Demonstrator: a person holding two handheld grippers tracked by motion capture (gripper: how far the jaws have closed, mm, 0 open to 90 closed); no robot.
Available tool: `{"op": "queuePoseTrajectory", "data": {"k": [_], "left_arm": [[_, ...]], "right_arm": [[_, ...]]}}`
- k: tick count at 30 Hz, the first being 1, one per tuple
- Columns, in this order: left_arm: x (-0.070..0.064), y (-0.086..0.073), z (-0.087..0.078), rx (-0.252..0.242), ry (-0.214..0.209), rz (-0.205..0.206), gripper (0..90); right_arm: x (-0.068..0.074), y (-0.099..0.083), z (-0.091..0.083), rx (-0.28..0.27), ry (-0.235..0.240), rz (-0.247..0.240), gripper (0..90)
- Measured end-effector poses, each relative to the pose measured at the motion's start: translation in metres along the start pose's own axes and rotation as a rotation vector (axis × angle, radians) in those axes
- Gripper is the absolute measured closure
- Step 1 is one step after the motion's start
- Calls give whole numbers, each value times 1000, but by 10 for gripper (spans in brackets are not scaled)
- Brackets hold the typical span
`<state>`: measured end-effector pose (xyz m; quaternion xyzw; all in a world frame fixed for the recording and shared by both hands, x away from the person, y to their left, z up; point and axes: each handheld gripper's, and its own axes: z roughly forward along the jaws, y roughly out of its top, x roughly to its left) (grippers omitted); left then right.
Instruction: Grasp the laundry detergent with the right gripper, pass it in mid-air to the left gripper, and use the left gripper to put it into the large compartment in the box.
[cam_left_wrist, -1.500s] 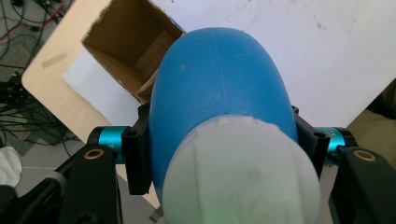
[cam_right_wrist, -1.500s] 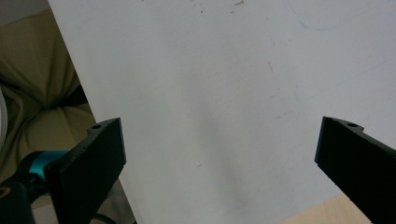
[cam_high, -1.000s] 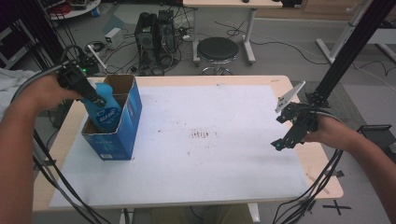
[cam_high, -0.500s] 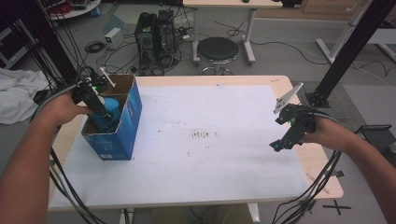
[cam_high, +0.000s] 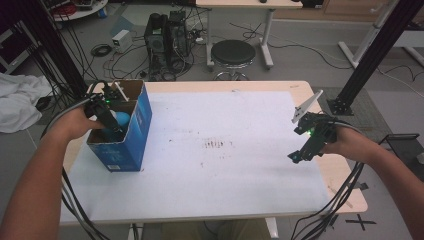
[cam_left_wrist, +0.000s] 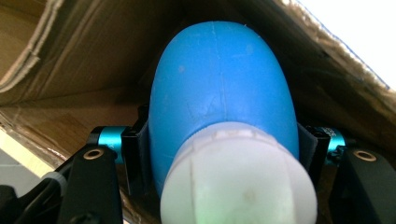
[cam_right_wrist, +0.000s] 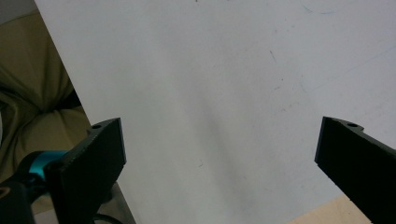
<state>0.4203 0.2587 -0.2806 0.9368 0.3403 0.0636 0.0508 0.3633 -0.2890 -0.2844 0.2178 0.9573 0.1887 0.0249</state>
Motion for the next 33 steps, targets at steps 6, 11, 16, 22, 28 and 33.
{"op": "queuePoseTrajectory", "data": {"k": [6,11,16,22,28,33], "left_arm": [[0,0,1,-4,-11,-14,373],[5,-3,0,2,-18,-11,372],[4,-5,1,-26,-22,-29,371],[0,-7,2,-109,-27,-107,332],[2,-10,-5,-116,-36,-103,302],[4,-14,-13,-133,-27,-104,302]], "right_arm": [[1,1,1,-1,-1,-2,8],[1,1,1,-9,-1,-1,8],[2,1,-1,-14,3,1,9],[2,-1,-3,-21,5,-6,8],[4,-2,-4,-22,7,2,8],[4,-2,-4,-28,5,-6,8]]}}
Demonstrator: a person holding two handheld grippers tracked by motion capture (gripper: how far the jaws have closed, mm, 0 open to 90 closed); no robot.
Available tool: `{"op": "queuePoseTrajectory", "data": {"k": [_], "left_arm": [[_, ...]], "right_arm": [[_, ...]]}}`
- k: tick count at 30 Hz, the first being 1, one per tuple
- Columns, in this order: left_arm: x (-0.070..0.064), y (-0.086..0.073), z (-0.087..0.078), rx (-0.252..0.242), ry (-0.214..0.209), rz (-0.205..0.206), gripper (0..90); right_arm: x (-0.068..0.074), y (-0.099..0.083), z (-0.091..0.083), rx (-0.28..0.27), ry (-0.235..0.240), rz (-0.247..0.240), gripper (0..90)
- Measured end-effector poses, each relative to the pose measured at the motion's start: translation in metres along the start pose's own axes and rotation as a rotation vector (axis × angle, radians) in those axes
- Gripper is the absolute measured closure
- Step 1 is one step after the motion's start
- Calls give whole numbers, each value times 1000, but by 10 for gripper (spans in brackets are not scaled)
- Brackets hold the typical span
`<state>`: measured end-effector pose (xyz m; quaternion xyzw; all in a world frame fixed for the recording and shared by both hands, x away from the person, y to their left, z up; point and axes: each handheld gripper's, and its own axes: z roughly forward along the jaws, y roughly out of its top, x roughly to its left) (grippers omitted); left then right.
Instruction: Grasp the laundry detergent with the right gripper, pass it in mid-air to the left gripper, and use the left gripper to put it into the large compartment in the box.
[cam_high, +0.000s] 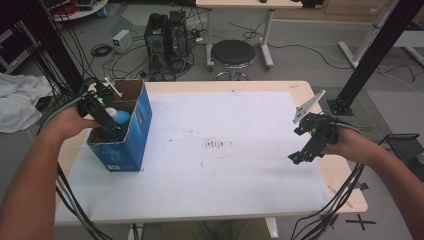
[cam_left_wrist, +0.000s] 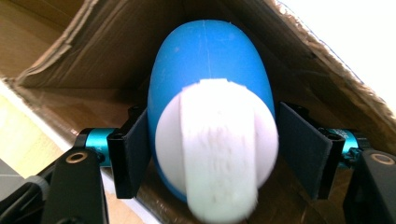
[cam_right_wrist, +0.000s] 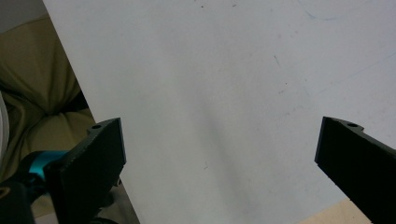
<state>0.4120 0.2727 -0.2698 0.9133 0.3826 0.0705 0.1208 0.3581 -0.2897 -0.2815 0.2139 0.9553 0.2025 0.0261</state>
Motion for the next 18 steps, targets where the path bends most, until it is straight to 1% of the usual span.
{"op": "queuePoseTrajectory", "data": {"k": [1,2,3,5,7,9,11,12,13,14,15,16,17,18], "left_arm": [[-1,-1,-2,-18,-2,-17,302],[0,-1,-5,-15,-3,-10,302],[1,-2,-8,-25,0,-15,302],[3,-3,-15,-13,4,1,302],[2,-3,-21,-30,6,-2,302],[1,-3,-27,-46,6,0,302],[1,-3,-35,-58,7,6,302],[0,-3,-37,-75,8,-7,302],[-1,-3,-40,-95,4,-24,301],[-2,-3,-43,-102,0,-26,302],[-1,-2,-47,-93,-3,-10,302],[-3,-2,-50,-103,-7,-11,302],[-5,0,-54,-112,-1,5,302],[-8,1,-56,-123,-3,-6,301]], "right_arm": [[0,0,0,-1,1,-3,8],[0,0,-1,1,2,-6,8],[1,0,-1,-2,-2,-1,8],[1,-1,-3,0,-1,1,8],[2,-1,-3,-2,-5,3,8],[2,-1,-4,3,-5,5,8],[2,-1,-3,-4,-7,1,8],[2,0,-4,-3,-6,-5,8],[3,0,-4,2,-9,2,8],[3,0,-5,-3,-7,-6,8],[3,0,-5,-4,-10,-6,8],[3,0,-5,-9,-7,-12,8],[3,0,-6,-9,-11,-8,8],[3,-1,-6,-8,-9,-2,8]]}}
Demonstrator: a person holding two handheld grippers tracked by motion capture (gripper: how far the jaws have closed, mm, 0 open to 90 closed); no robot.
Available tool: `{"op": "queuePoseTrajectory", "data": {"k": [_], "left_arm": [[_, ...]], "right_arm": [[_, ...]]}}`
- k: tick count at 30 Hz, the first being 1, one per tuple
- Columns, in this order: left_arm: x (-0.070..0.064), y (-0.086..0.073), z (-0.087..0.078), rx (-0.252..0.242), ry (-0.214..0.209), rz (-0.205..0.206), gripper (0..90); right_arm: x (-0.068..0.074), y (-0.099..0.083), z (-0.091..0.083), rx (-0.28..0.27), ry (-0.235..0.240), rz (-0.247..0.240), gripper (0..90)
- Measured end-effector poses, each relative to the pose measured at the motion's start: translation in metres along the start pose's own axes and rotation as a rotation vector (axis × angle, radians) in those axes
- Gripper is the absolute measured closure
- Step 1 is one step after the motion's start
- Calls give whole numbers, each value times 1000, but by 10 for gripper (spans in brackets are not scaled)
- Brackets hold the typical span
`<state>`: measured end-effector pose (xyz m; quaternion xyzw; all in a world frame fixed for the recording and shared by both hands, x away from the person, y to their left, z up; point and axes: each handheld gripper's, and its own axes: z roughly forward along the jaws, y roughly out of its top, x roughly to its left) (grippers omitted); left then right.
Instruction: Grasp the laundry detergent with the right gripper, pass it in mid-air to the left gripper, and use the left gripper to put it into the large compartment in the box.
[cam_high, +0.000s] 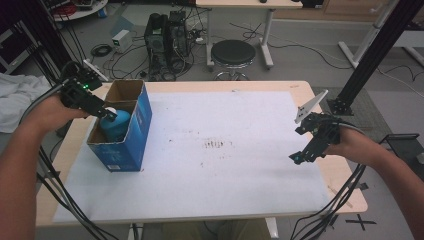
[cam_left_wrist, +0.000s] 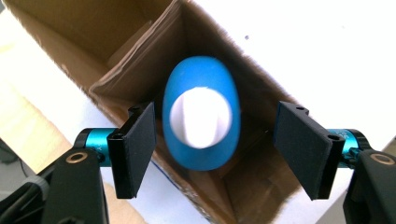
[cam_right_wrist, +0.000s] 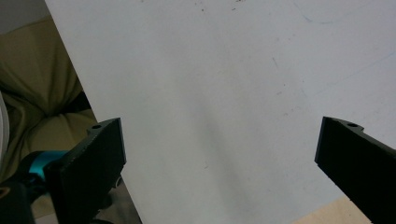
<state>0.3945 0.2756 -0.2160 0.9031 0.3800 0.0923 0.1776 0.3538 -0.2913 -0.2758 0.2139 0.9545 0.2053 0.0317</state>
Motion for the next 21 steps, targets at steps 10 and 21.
{"op": "queuePoseTrajectory", "data": {"k": [10,21], "left_arm": [[-28,22,-21,-20,-17,76,302],[-55,52,-17,-35,-46,189,302]], "right_arm": [[3,0,-3,0,-7,-5,8],[6,4,-3,3,-12,-15,9]]}}
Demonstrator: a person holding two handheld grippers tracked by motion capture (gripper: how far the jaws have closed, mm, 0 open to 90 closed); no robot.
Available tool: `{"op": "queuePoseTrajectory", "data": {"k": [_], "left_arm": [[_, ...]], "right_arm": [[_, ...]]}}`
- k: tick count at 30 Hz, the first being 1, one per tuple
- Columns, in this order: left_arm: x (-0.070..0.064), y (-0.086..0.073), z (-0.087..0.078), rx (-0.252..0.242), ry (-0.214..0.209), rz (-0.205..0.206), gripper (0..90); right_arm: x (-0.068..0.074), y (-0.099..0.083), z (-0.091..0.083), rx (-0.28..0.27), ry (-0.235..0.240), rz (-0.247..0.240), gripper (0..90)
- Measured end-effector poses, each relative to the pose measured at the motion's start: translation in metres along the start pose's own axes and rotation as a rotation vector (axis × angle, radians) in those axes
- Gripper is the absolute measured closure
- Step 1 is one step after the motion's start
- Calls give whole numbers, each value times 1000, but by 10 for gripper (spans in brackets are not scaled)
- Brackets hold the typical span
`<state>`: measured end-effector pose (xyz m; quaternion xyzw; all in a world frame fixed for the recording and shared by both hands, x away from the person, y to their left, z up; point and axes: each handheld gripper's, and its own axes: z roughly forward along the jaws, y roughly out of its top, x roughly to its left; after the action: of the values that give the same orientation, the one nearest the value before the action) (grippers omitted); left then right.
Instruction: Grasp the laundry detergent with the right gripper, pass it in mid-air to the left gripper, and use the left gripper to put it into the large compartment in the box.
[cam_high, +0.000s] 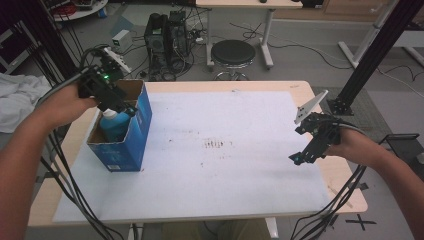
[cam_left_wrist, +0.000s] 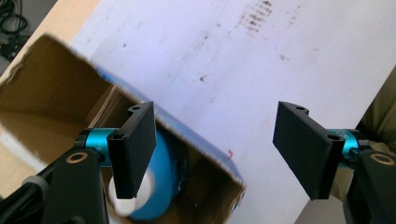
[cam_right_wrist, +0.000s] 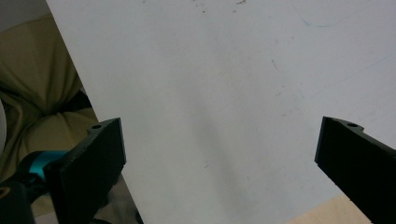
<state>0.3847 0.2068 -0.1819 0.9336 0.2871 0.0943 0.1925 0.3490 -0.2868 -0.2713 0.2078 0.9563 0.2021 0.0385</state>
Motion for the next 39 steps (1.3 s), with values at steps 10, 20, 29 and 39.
{"op": "queuePoseTrajectory", "data": {"k": [10,20,29,39], "left_arm": [[-23,43,24,17,-59,161,301],[-34,78,43,33,-92,233,116],[-42,101,56,30,-109,277,116],[-51,123,66,11,-107,303,115]], "right_arm": [[1,3,0,-2,0,-8,8],[-1,5,1,-1,-2,-3,8],[-4,5,2,1,1,3,8],[-5,6,3,2,24,10,8]]}}
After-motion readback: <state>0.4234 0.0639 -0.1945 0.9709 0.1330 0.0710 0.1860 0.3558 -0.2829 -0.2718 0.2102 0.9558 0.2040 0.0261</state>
